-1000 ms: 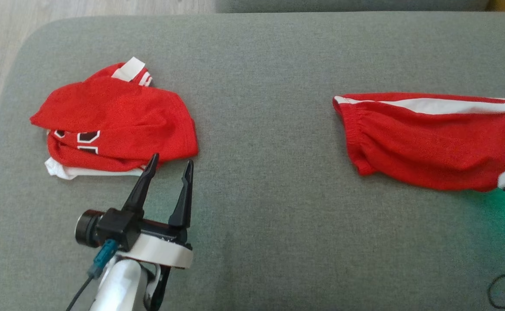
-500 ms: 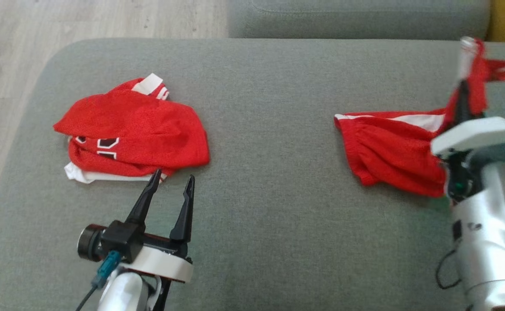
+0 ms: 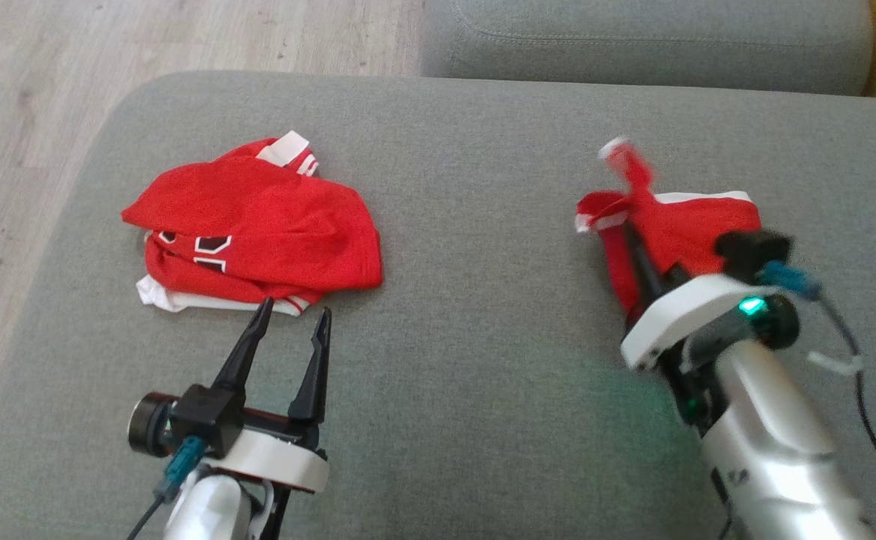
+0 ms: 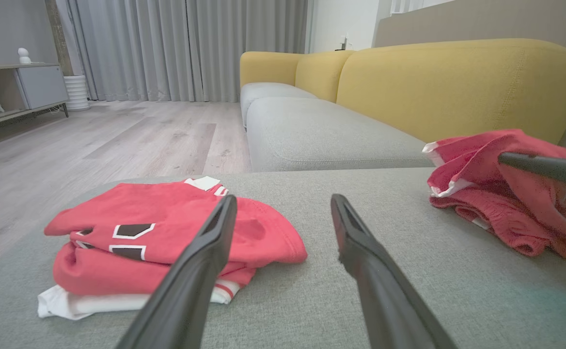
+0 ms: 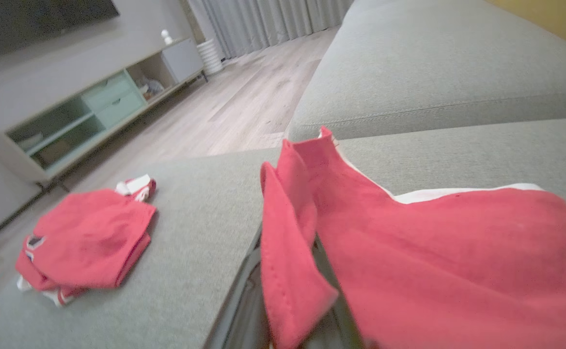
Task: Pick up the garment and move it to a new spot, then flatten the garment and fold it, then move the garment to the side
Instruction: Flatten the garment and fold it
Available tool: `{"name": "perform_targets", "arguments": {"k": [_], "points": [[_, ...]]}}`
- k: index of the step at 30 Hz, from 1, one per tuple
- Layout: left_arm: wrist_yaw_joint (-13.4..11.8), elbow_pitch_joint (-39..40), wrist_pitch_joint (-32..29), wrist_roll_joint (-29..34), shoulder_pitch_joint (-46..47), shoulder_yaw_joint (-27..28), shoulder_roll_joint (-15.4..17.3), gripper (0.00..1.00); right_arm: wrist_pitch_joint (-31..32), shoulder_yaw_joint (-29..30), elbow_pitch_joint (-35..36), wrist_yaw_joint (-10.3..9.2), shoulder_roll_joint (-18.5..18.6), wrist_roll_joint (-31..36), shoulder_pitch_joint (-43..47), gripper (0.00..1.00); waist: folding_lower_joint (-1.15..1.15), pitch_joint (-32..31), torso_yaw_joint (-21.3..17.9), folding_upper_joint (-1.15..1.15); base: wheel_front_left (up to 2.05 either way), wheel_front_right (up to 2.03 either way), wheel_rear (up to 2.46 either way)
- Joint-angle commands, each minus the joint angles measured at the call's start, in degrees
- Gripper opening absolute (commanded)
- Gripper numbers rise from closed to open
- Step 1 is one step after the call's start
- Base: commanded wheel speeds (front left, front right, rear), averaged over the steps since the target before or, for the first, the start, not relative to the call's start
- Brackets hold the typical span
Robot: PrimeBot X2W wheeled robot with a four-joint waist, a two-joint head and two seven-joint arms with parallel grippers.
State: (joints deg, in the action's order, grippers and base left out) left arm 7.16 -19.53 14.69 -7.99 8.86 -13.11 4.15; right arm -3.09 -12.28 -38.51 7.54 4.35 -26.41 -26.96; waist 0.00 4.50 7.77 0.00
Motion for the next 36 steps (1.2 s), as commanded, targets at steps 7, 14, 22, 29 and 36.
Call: {"name": "perform_targets", "arguments": {"k": [7,14,22,29,36], "points": [[0.3,-2.8,0.3,-0.6,0.4,1.7,1.0,1.0,-4.4,-10.7,-6.2,-0.05,1.8,12.6,-0.8,1.0,0.0,-1.1,-1.2,0.0,0.0,0.0,0.0],[0.3,-1.9,0.3,-3.1,1.2,2.3,0.6,1.0,-10.3,-4.8,-7.1,-0.05,0.6,13.4,-1.1,1.0,0.0,-2.6,-4.6,0.0,0.0,0.0,0.0],[0.3,2.3,0.3,-4.6,0.3,3.5,0.2,1.0,-11.9,5.5,2.6,-0.05,-0.6,14.7,5.5,1.0,0.0,-2.3,-8.5,0.0,0.0,0.0,0.0],[0.3,3.8,0.3,-4.4,-0.2,3.6,-0.2,1.0,-11.9,10.1,10.5,-0.05,-1.4,15.3,13.2,1.0,0.0,-0.5,-9.5,0.0,0.0,0.0,0.0],[0.3,4.0,0.3,-4.5,1.9,2.1,-0.3,1.0,-10.9,10.9,14.0,-0.05,-1.5,16.2,9.4,0.0,0.0,4.7,-7.2,0.0,0.0,0.0,0.0]]}}
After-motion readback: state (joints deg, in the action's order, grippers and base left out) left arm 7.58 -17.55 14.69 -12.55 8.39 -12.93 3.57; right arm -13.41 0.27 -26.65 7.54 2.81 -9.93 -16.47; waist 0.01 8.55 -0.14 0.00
